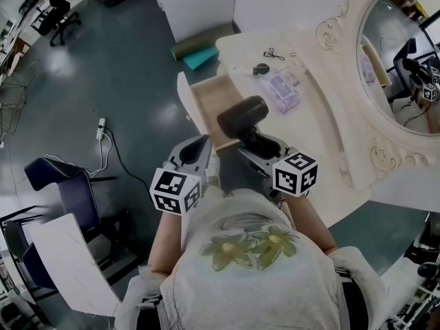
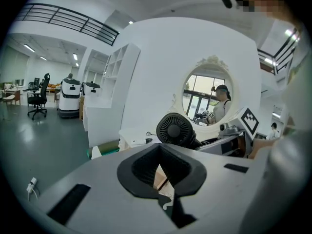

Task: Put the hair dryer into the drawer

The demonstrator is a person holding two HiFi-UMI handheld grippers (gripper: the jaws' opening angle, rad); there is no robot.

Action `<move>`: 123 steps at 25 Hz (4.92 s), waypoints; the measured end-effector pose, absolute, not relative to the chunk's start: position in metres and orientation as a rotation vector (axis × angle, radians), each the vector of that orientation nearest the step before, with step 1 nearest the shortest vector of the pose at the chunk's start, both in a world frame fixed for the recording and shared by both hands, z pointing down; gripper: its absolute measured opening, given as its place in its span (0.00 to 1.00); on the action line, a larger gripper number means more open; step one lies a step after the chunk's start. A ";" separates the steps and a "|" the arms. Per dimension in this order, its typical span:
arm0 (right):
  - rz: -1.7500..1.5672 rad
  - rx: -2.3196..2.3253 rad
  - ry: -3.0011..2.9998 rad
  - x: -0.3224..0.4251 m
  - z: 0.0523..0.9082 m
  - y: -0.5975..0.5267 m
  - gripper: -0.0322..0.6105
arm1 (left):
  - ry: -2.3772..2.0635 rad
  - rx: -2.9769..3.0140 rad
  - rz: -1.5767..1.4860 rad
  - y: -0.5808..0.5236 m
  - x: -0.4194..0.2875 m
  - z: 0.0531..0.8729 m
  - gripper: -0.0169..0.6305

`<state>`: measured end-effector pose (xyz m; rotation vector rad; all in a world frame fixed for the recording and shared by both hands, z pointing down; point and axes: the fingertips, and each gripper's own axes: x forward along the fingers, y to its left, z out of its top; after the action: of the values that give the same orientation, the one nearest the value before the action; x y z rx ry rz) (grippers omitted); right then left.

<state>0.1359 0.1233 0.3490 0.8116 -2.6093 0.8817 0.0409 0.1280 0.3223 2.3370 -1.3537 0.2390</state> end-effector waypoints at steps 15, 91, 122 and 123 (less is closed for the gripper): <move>0.959 0.867 -2.555 0.110 0.366 0.056 0.44 | -1.303 2.313 0.246 0.059 0.006 0.340 0.04; 1.102 0.875 -2.308 0.053 0.486 -0.030 0.44 | -1.106 2.191 0.330 -0.011 -0.046 0.427 0.04; 1.085 0.856 -2.236 0.043 0.525 -0.038 0.44 | -1.095 2.138 0.319 -0.008 -0.059 0.455 0.04; 1.086 0.855 -2.235 0.043 0.526 -0.039 0.44 | -1.095 2.137 0.320 -0.008 -0.060 0.456 0.04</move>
<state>0.0429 -0.0386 0.5265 0.8552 -2.2346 1.0863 -0.0597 -0.0081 0.4560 2.1368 -1.0951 0.3198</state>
